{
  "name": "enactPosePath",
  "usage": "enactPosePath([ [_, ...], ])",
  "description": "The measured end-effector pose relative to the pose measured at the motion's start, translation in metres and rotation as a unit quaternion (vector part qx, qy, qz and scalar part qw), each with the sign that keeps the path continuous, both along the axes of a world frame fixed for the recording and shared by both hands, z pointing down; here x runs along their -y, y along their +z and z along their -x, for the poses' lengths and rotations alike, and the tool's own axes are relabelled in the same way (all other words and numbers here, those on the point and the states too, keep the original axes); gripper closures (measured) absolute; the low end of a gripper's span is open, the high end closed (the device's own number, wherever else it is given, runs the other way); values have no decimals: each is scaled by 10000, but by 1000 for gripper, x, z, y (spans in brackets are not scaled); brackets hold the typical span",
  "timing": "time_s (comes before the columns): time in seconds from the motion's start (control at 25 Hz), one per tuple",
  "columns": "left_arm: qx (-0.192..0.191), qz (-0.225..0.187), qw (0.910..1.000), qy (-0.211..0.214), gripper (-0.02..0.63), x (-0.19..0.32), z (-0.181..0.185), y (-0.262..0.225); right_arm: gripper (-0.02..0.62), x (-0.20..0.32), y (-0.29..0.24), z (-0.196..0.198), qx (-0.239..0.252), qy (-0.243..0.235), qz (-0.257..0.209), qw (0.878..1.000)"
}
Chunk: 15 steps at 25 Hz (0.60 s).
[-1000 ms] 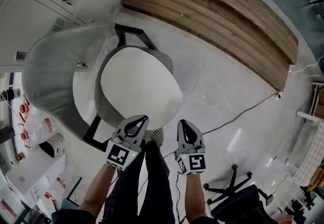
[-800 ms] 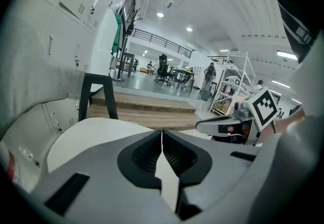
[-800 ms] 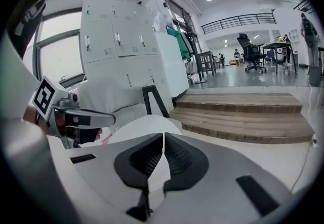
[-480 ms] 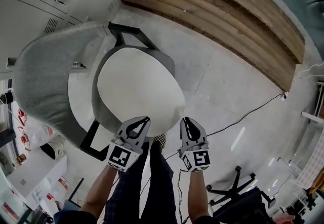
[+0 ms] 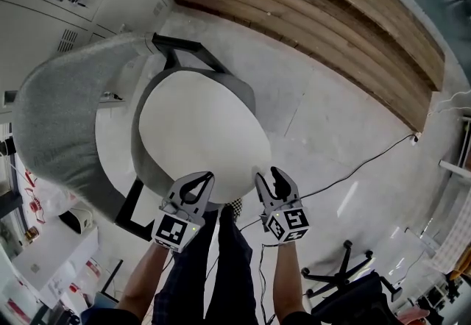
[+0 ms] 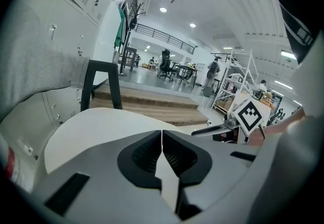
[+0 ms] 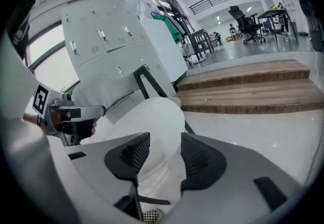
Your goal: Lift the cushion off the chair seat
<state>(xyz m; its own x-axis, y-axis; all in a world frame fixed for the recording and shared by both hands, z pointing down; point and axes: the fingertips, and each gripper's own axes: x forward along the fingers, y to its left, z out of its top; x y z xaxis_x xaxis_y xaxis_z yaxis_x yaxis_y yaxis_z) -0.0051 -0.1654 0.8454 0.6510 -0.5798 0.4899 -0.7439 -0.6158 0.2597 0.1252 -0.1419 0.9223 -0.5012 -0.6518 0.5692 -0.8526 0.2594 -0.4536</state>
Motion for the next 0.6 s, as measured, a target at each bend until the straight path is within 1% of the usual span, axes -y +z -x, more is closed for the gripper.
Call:
enactPosePath([
  [0.12, 17, -19, 10000, -35, 586, 1, 3, 4, 376, -1, 12, 4, 180, 47, 118, 9998],
  [0.2, 22, -16, 10000, -28, 586, 2, 4, 7, 363, -1, 18, 6, 279, 60, 188, 9994],
  [0.44, -14, -100, 9999, -63, 586, 6, 6, 12, 350, 3, 31, 16, 600, 78, 267, 9978],
  [0.6, -7, -114, 9999, -48, 586, 7, 8, 13, 350, 6, 35, 25, 611, -40, 322, 9976],
])
